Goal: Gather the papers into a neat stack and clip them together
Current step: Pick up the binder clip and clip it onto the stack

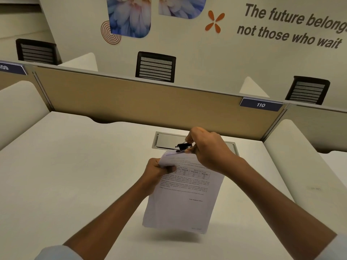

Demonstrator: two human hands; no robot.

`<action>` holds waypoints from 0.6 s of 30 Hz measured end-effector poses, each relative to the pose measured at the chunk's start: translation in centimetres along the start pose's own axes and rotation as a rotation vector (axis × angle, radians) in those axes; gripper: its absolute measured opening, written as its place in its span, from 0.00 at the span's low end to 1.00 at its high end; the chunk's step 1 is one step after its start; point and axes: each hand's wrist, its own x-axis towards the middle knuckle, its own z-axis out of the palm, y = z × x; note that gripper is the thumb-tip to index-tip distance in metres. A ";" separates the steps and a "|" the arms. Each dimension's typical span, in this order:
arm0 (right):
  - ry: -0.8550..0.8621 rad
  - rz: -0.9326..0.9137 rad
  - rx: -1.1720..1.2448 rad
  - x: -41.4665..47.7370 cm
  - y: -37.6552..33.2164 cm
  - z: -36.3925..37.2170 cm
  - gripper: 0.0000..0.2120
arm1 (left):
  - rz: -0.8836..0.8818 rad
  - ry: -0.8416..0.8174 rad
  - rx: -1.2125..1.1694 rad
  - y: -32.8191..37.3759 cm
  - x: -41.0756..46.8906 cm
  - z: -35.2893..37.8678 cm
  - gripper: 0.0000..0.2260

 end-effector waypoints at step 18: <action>-0.004 -0.073 -0.065 -0.2 -0.5 -0.5 0.10 | 0.016 0.003 0.010 0.5 0.1 -0.5 0.10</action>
